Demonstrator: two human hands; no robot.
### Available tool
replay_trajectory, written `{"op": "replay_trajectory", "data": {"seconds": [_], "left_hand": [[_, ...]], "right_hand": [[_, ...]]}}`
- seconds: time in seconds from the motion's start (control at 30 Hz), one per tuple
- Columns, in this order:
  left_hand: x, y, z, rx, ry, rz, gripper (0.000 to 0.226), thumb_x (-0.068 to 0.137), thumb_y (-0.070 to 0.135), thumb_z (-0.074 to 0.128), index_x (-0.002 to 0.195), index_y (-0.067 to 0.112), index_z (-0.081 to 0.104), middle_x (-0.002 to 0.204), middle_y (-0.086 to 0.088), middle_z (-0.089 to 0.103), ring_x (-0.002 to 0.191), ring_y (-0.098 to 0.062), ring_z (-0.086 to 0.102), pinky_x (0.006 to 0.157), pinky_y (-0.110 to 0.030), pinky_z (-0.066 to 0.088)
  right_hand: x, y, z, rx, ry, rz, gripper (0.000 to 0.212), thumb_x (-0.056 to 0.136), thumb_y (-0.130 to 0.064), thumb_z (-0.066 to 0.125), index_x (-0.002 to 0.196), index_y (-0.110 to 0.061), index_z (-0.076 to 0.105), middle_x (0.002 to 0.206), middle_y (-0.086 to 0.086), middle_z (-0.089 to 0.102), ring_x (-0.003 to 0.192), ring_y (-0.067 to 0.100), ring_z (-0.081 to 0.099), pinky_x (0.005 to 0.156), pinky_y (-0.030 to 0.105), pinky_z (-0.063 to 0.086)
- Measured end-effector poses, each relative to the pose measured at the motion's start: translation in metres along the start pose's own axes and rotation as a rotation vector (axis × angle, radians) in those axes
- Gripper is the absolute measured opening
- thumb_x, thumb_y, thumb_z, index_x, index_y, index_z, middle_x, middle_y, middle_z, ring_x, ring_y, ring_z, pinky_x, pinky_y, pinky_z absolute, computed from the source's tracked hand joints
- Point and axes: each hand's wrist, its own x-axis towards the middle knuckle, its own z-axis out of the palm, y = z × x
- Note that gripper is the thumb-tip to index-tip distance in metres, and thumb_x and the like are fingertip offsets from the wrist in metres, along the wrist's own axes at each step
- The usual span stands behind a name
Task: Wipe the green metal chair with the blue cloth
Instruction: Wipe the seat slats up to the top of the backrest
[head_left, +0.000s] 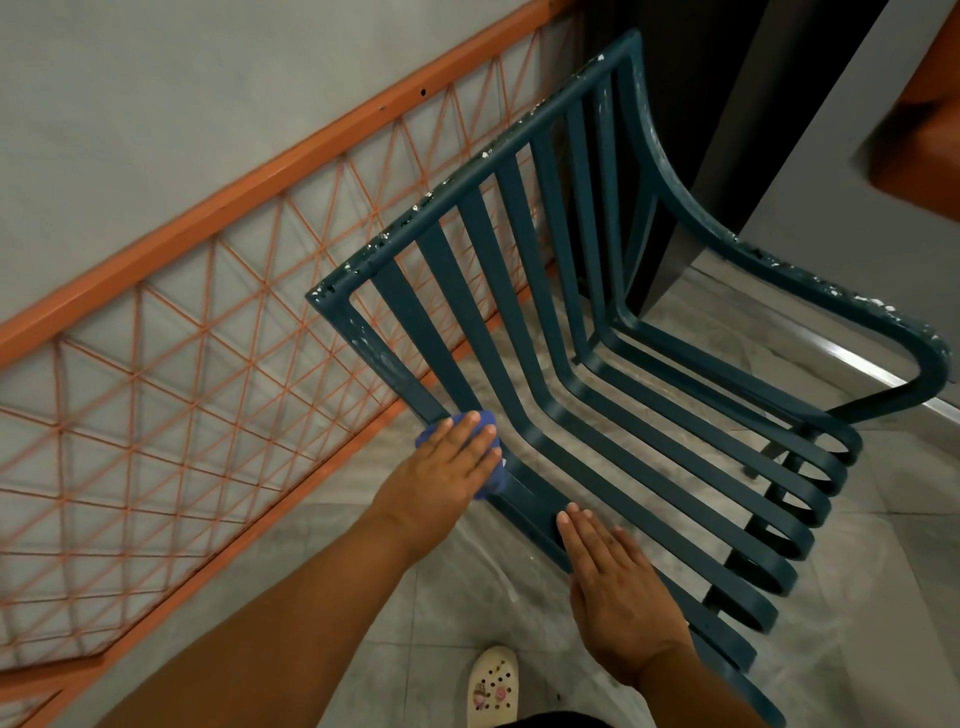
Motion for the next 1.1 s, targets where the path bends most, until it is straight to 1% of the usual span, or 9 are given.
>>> {"op": "replay_trajectory", "data": {"seconds": [0.1, 0.23, 0.3, 0.37, 0.53, 0.7, 0.77, 0.87, 1.1], "left_hand": [[0.001, -0.017, -0.011, 0.048, -0.019, 0.047, 0.074, 0.076, 0.002, 0.068, 0.143, 0.013, 0.038, 0.151, -0.012, 0.030, 0.141, -0.032, 0.015, 0.114, -0.043, 0.012], [-0.006, -0.051, -0.006, 0.085, 0.101, -0.068, 0.051, 0.081, 0.000, 0.044, 0.131, 0.005, 0.053, 0.141, -0.016, 0.047, 0.135, -0.037, 0.036, 0.113, -0.047, 0.020], [-0.010, -0.055, -0.001, 0.096, 0.151, -0.098, 0.053, 0.085, 0.001, 0.030, 0.136, 0.002, 0.044, 0.144, -0.018, 0.041, 0.139, -0.036, 0.025, 0.114, -0.046, 0.014], [-0.010, -0.048, 0.006, 0.124, 0.192, -0.074, 0.052, 0.087, -0.001, 0.030, 0.138, 0.000, 0.037, 0.147, -0.018, 0.036, 0.141, -0.036, 0.017, 0.115, -0.047, 0.010], [-0.010, -0.060, -0.003, 0.109, 0.207, 0.035, 0.053, 0.086, -0.001, 0.034, 0.139, 0.002, 0.038, 0.144, -0.018, 0.041, 0.140, -0.037, 0.026, 0.115, -0.044, 0.011], [-0.010, -0.087, -0.014, 0.118, 0.222, -0.096, 0.053, 0.088, 0.005, 0.059, 0.137, 0.002, 0.040, 0.145, -0.017, 0.041, 0.144, -0.033, 0.013, 0.116, -0.048, 0.013], [-0.010, -0.076, -0.008, 0.139, 0.249, -0.075, 0.046, 0.091, 0.002, 0.044, 0.137, 0.000, 0.041, 0.144, -0.020, 0.042, 0.143, -0.036, 0.013, 0.116, -0.049, 0.011], [-0.008, -0.063, -0.006, 0.151, 0.201, 0.013, 0.046, 0.095, 0.000, 0.023, 0.131, -0.001, 0.051, 0.139, -0.021, 0.047, 0.135, -0.041, 0.033, 0.115, -0.048, 0.011], [-0.011, -0.104, -0.039, 0.145, 0.221, -0.022, 0.041, 0.097, 0.003, 0.028, 0.131, 0.000, 0.051, 0.140, -0.019, 0.047, 0.133, -0.039, 0.038, 0.114, -0.047, 0.014]], "right_hand": [[0.001, 0.000, -0.001, 0.016, -0.018, 0.002, 0.063, 0.085, -0.040, 0.042, 0.143, -0.020, 0.032, 0.145, -0.005, 0.040, 0.130, 0.013, 0.043, 0.114, 0.032, 0.001], [0.000, 0.001, 0.001, 0.019, -0.026, 0.003, 0.063, 0.086, -0.039, 0.041, 0.144, -0.018, 0.030, 0.146, -0.004, 0.039, 0.132, 0.015, 0.042, 0.114, 0.032, 0.001], [0.000, 0.001, 0.000, 0.025, -0.032, 0.006, 0.063, 0.087, -0.040, 0.040, 0.144, -0.018, 0.029, 0.146, -0.004, 0.039, 0.131, 0.015, 0.042, 0.114, 0.032, 0.001], [0.000, 0.001, 0.000, 0.036, -0.038, 0.001, 0.063, 0.087, -0.041, 0.039, 0.144, -0.018, 0.029, 0.146, -0.004, 0.039, 0.131, 0.015, 0.041, 0.114, 0.032, 0.001], [0.001, 0.001, 0.000, 0.057, -0.065, -0.002, 0.064, 0.086, -0.041, 0.041, 0.145, -0.018, 0.030, 0.146, -0.004, 0.039, 0.132, 0.015, 0.041, 0.115, 0.032, 0.000], [0.001, 0.002, -0.001, 0.072, -0.068, 0.005, 0.068, 0.089, -0.042, 0.038, 0.150, -0.016, 0.021, 0.146, -0.003, 0.042, 0.131, 0.015, 0.043, 0.114, 0.032, 0.003], [0.001, 0.002, -0.001, 0.074, -0.072, -0.001, 0.074, 0.089, -0.043, 0.038, 0.153, -0.016, 0.010, 0.146, -0.003, 0.040, 0.131, 0.015, 0.042, 0.113, 0.032, 0.003], [0.001, 0.002, -0.002, 0.075, -0.074, -0.005, 0.077, 0.087, -0.043, 0.038, 0.152, -0.017, 0.005, 0.145, -0.004, 0.040, 0.130, 0.015, 0.043, 0.113, 0.032, 0.004], [0.001, 0.001, -0.004, 0.065, -0.085, -0.023, 0.082, 0.084, -0.043, 0.040, 0.152, -0.017, 0.003, 0.144, -0.004, 0.041, 0.128, 0.014, 0.046, 0.113, 0.032, 0.003]]}}
